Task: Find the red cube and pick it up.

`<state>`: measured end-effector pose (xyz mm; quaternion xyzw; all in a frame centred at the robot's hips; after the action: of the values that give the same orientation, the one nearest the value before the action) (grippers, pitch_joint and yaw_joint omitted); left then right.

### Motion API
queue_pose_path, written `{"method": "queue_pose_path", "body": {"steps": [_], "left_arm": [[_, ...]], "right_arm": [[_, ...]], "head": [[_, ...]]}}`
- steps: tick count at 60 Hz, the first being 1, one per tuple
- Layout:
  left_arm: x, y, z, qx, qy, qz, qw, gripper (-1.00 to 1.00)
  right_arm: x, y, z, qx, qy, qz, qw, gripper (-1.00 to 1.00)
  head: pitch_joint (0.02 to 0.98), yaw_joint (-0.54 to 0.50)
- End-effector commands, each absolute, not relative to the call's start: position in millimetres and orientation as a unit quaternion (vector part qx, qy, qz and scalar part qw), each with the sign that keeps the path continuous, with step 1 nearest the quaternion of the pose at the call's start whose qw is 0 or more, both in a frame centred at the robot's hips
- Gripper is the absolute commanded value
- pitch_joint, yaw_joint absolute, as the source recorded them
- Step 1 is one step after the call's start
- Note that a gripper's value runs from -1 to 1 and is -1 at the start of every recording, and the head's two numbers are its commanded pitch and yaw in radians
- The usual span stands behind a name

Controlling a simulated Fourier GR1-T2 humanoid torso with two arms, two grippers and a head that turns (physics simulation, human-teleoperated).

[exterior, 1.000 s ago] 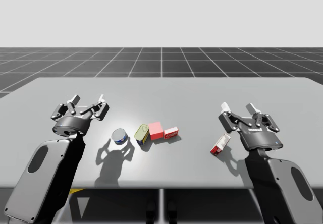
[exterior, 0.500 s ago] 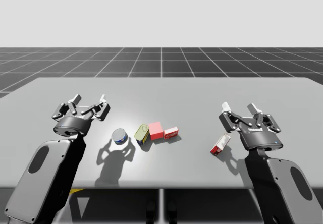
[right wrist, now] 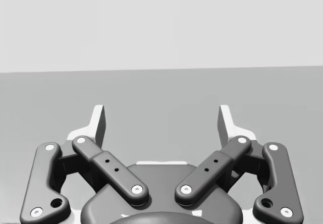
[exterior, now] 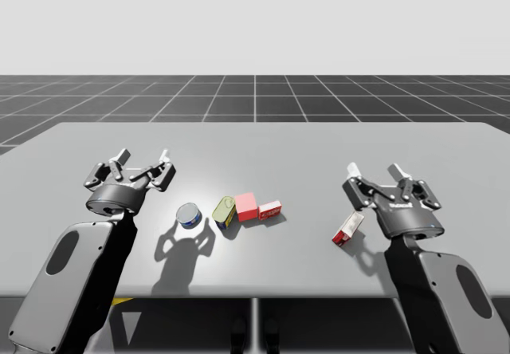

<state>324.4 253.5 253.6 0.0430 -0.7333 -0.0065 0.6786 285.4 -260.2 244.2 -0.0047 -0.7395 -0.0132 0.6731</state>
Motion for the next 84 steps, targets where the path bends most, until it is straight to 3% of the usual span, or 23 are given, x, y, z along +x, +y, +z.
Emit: {"method": "queue_pose_path", "body": {"steps": [1,9,26,49,67,84], "left_arm": [[325,252,253,0.041,-0.732,-0.007,0.68,-1.0],[324,252,253,0.041,-0.731,-0.007,0.681,-1.0],[324,252,252,0.04,-0.73,-0.01,0.682,-1.0],[324,251,252,0.04,-0.73,-0.014,0.682,-1.0],[324,250,253,0.038,-0.731,-0.016,0.681,-1.0],[323,249,253,0.037,-0.731,-0.017,0.681,-1.0]], "right_arm": [[279,-248,245,0.009,-0.736,-0.002,0.677,-1.0],[261,-227,249,0.037,-0.724,-0.002,0.689,-1.0],[216,-146,231,0.098,-0.699,0.045,0.707,-1.0],[177,-82,195,0.162,-0.672,0.045,0.721,-1.0],[177,-37,158,0.133,-0.667,0.046,0.731,-1.0],[195,-20,140,0.098,-0.654,0.051,0.748,-1.0]], "head": [[0.833,0.04],[0.827,0.04],[0.831,0.05],[0.832,0.05],[0.839,0.05],[0.841,0.05]]}}
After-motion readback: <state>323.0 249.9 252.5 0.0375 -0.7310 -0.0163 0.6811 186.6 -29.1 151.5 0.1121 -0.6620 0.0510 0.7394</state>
